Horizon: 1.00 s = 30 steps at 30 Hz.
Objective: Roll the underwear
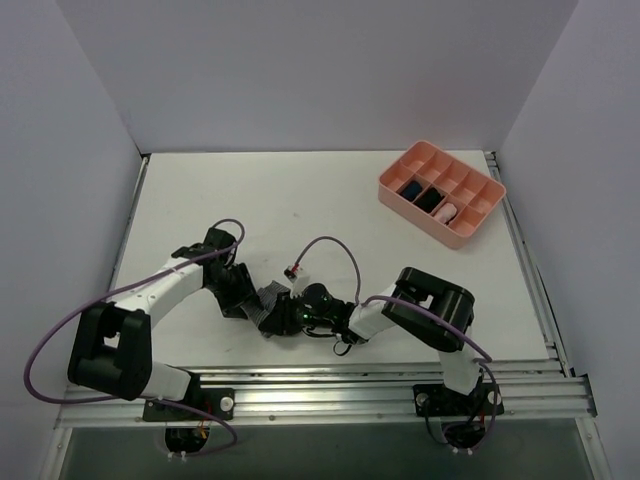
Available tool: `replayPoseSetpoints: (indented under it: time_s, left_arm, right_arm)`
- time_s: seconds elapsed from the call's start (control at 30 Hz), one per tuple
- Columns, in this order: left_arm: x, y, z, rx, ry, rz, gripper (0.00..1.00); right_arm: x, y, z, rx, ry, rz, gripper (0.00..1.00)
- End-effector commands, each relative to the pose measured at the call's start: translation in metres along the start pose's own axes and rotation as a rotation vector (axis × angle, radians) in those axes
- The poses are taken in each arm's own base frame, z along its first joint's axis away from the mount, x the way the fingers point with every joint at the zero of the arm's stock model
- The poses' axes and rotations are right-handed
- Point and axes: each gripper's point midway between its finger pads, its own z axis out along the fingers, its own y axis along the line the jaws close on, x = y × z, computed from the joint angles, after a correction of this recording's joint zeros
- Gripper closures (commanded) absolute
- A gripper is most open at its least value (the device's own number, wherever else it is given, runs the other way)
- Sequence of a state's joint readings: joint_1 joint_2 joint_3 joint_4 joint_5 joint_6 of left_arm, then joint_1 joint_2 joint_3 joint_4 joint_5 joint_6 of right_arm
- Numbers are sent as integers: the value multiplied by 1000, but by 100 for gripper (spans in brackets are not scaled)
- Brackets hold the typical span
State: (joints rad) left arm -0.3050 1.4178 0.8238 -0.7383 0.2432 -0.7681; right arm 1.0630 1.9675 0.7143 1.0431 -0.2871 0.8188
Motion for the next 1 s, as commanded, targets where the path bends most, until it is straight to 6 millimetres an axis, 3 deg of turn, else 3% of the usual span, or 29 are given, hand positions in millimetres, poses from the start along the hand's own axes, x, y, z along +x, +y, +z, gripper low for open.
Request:
replayPoseSetpoints:
  time_s: [0.0, 0.2, 0.33, 0.37, 0.43, 0.5, 0.53, 0.6, 0.7, 0.83, 0.97]
  left_arm:
    - [-4, 0, 5, 9, -17, 38, 44]
    - [-8, 12, 27, -45, -2, 45, 45]
    - [-5, 23, 44, -85, 31, 51, 54]
    - [-6, 24, 47, -89, 37, 49, 57]
    - [-5, 25, 49, -93, 48, 53, 67]
    - [-2, 27, 51, -110, 71, 54, 70]
    - [-4, 26, 52, -112, 75, 59, 71]
    - [-2, 28, 54, -126, 97, 63, 71]
    - [-3, 26, 56, -134, 112, 73, 71]
    - [-2, 19, 58, -143, 134, 91, 71]
    - [1, 17, 60, -165, 156, 100, 71]
  right_arm:
    - [109, -98, -40, 321, 353, 90, 100]
    - [111, -99, -38, 320, 350, 120, 100]
    - [107, -105, -49, 396, 354, 107, 82]
    - [93, -96, -47, 391, 325, 85, 72]
    - [84, -100, -58, 472, 325, 24, 65]
    - [49, -76, -55, 474, 261, -47, 63]
    - [48, -77, -64, 525, 295, -103, 62]
    - [7, -56, -60, 555, 202, -183, 60]
    - [-15, -50, -68, 632, 190, -295, 56]
    - [-39, -25, -68, 676, 168, -442, 55]
    - [-47, -4, -62, 699, 155, -567, 55]
